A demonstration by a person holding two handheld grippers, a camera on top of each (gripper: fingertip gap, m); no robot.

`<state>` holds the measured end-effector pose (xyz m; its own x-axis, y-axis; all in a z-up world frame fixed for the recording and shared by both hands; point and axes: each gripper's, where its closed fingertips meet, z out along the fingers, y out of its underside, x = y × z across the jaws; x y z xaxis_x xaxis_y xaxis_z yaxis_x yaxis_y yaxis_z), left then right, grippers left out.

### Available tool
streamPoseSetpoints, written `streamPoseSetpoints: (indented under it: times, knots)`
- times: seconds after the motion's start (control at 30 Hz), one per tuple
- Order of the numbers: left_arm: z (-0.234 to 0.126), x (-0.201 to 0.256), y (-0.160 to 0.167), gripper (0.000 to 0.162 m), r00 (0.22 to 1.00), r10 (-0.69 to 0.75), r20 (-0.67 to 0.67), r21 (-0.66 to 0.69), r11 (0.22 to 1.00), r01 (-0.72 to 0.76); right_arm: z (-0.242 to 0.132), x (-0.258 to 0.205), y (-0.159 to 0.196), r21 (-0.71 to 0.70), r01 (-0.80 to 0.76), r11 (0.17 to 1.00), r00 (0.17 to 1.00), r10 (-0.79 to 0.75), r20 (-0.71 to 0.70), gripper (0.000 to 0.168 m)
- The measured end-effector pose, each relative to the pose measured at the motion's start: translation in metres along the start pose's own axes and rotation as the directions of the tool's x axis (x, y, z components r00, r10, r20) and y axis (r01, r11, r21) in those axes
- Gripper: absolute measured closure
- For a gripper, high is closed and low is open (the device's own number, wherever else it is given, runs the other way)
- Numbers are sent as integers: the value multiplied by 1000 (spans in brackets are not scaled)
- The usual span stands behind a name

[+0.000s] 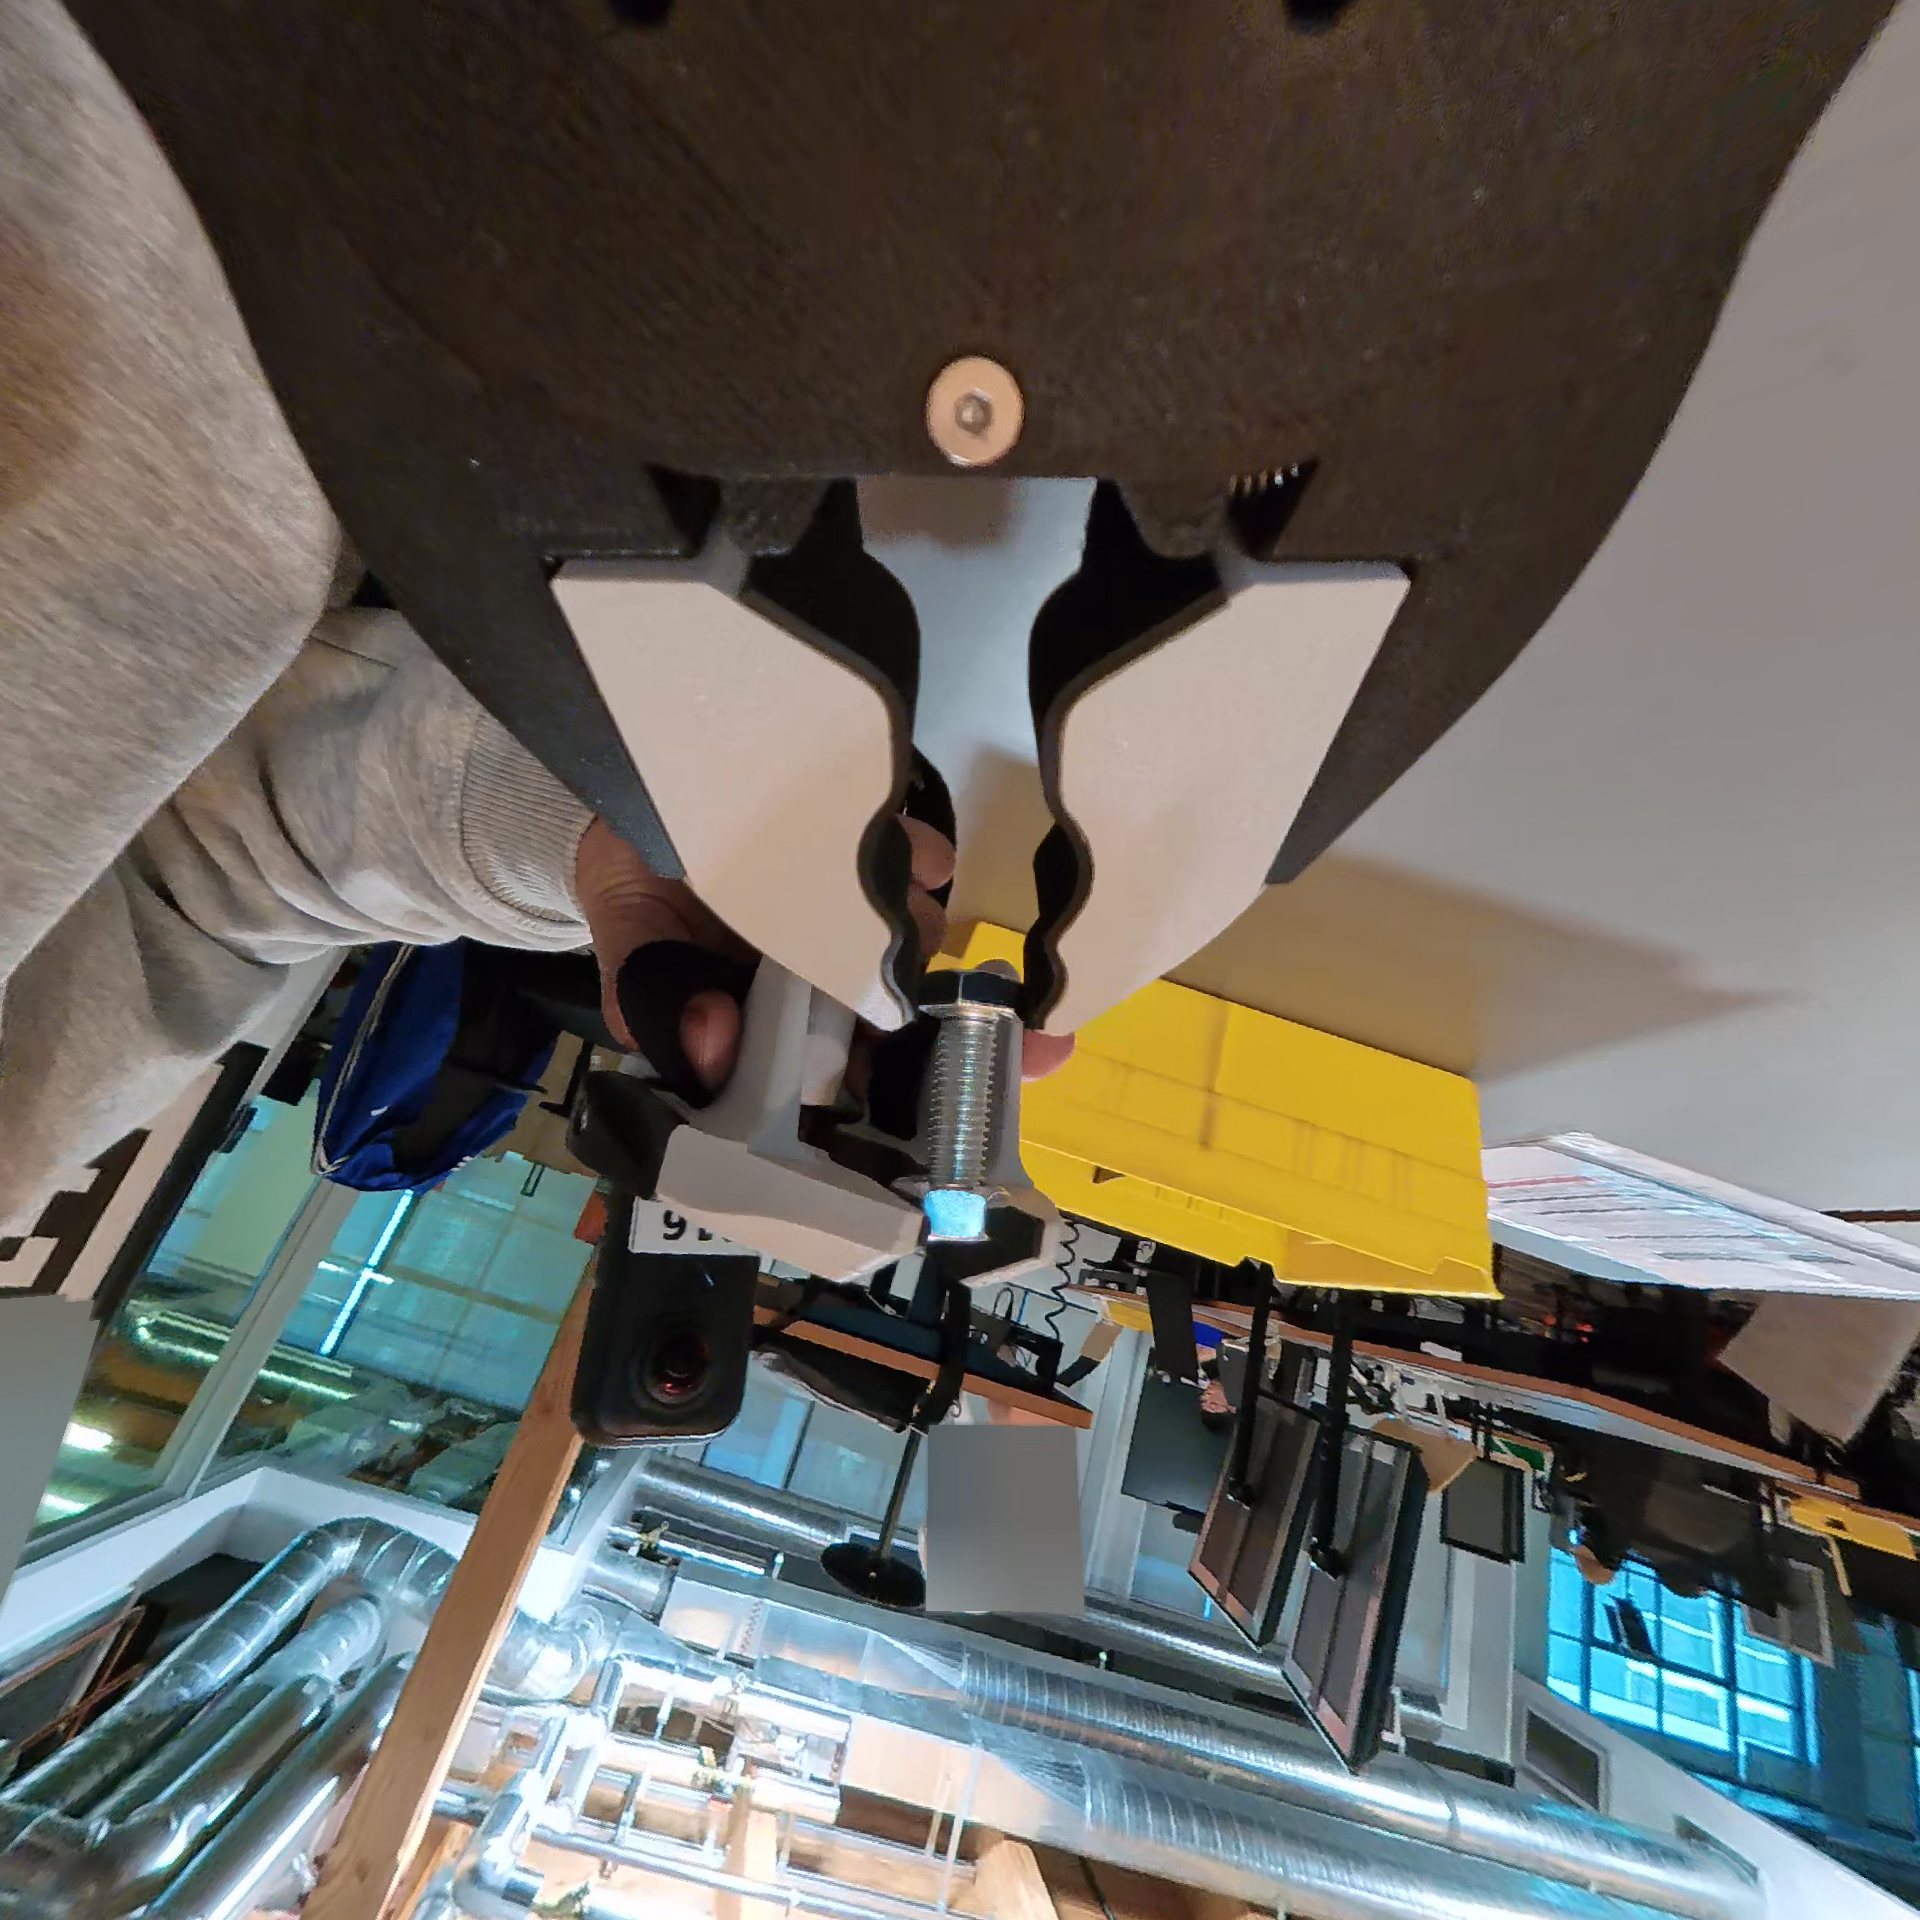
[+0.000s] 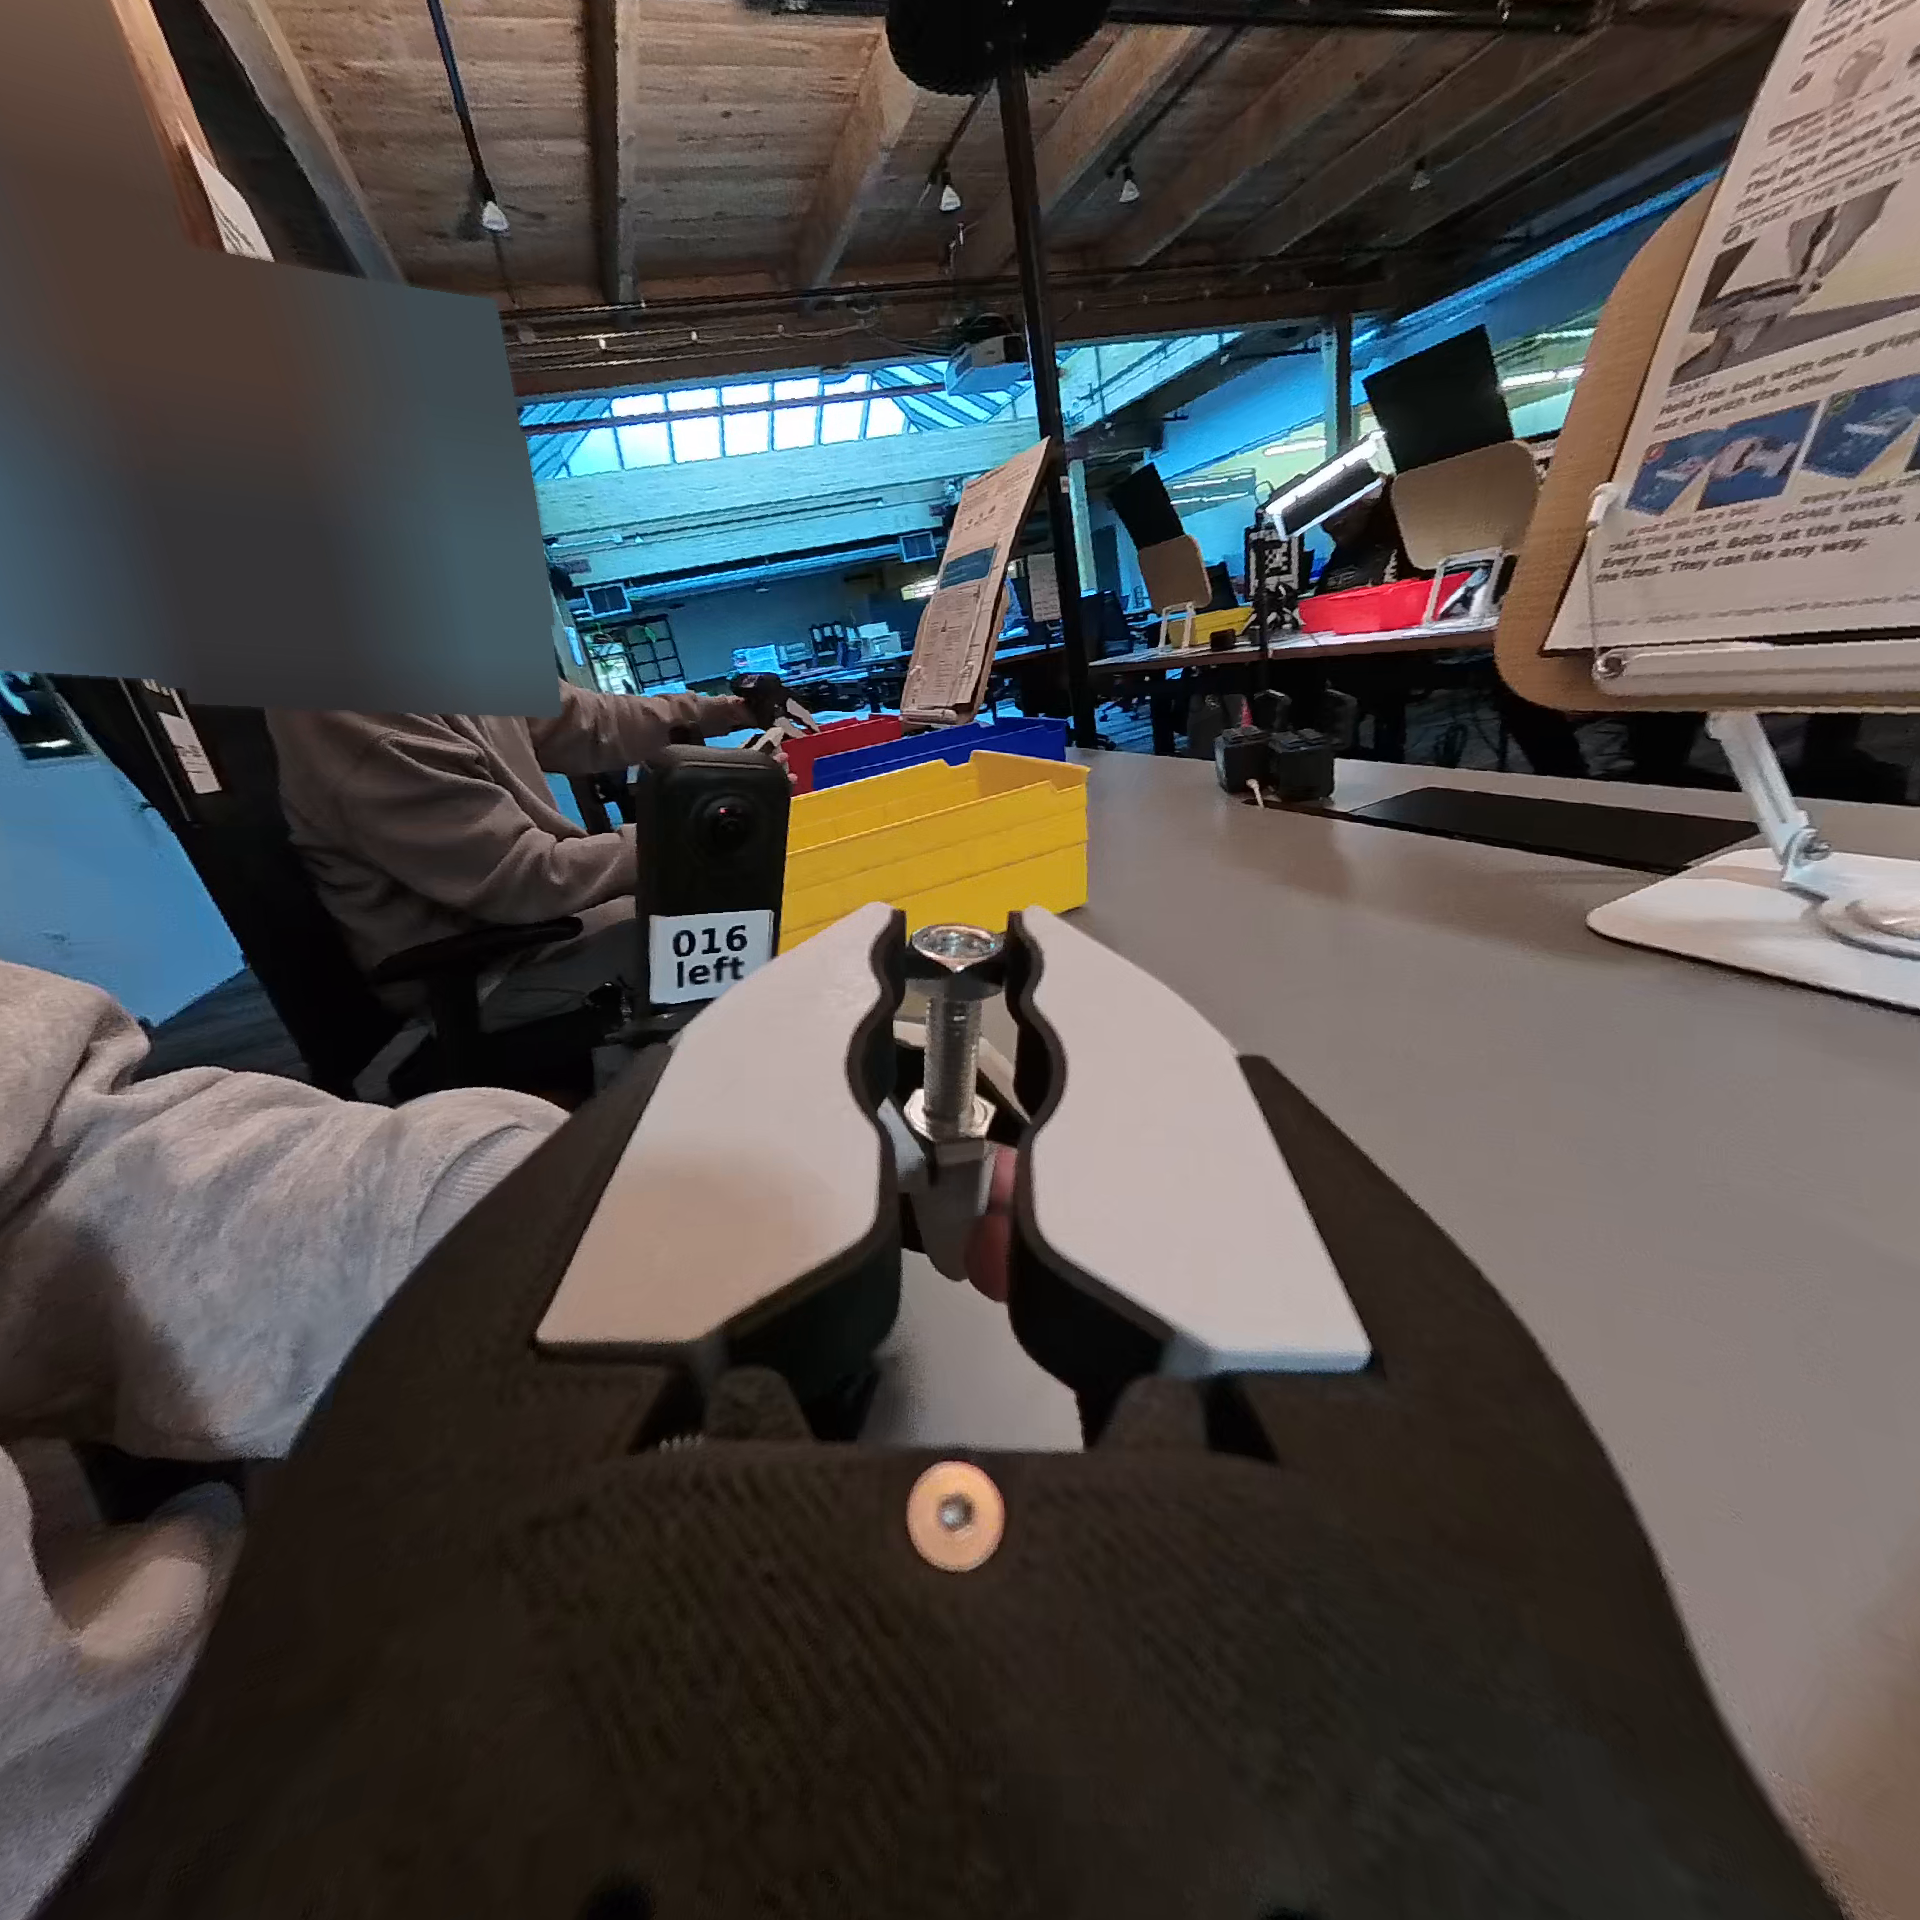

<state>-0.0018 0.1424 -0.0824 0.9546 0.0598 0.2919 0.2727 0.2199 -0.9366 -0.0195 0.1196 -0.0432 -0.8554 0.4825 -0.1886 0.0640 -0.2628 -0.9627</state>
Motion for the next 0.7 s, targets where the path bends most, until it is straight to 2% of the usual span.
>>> streamPoseSetpoints:
  times: [0.33,0.47,0.7]
  knots:
    - [0,4,-1,142,999,-37,-38,-1,999,37,-1,-1,-1,4,-94,996,993,93,78,150]
    - [-1,-1,-2,142,1000,-15,-5,10,1000,15,0,4,-5,44,-31,999,999,30,12,128]
    - [-3,-6,-7,142,1000,-25,18,44,999,24,1,6,-1,20,-5,1000,1000,5,-17,135]
